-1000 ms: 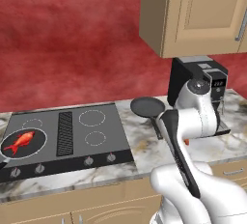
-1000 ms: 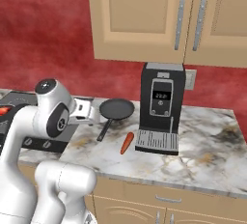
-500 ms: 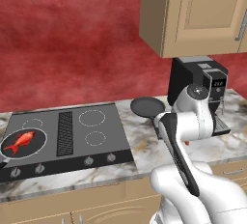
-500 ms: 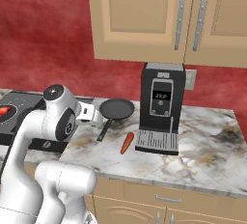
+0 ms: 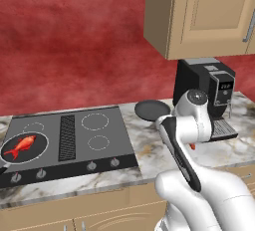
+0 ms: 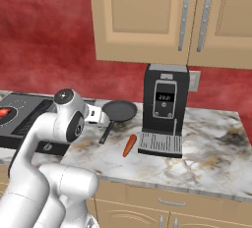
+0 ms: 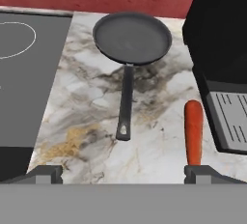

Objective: Place both pans onto different burners. Then place the carrot and the fish on different pans.

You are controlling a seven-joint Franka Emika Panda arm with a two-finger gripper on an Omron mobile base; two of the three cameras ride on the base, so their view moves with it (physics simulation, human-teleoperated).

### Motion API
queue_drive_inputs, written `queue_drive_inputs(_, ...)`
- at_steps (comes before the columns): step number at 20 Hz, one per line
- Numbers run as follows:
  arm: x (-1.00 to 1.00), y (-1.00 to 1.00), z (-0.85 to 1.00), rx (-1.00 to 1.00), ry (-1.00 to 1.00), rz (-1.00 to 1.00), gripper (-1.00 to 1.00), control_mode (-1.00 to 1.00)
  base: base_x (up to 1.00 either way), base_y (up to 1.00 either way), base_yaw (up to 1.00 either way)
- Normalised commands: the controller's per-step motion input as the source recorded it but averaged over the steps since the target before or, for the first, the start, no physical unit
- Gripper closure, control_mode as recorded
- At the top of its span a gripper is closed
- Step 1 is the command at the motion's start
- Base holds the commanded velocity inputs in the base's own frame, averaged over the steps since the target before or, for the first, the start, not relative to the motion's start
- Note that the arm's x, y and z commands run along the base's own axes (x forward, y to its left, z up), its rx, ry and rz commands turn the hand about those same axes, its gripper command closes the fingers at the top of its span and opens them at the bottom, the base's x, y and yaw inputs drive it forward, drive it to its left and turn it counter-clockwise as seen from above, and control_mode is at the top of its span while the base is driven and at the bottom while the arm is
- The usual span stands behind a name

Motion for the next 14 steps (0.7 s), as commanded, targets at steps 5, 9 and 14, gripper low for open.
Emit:
queue_drive_inputs(5, 0.37, -0.12, -0.17, 0.04, 0.0, 0.0, -1.0, -1.0, 0.0, 0.0, 0.0)
queue_drive_inputs(9, 0.25, -0.13, -0.15, 0.04, 0.05, 0.0, -1.0, -1.0, 0.0, 0.0, 0.0)
queue_drive_inputs(14, 0.25, -0.02, -0.23, 0.0, 0.08, 0.0, -1.0, -1.0, 0.0, 0.0, 0.0)
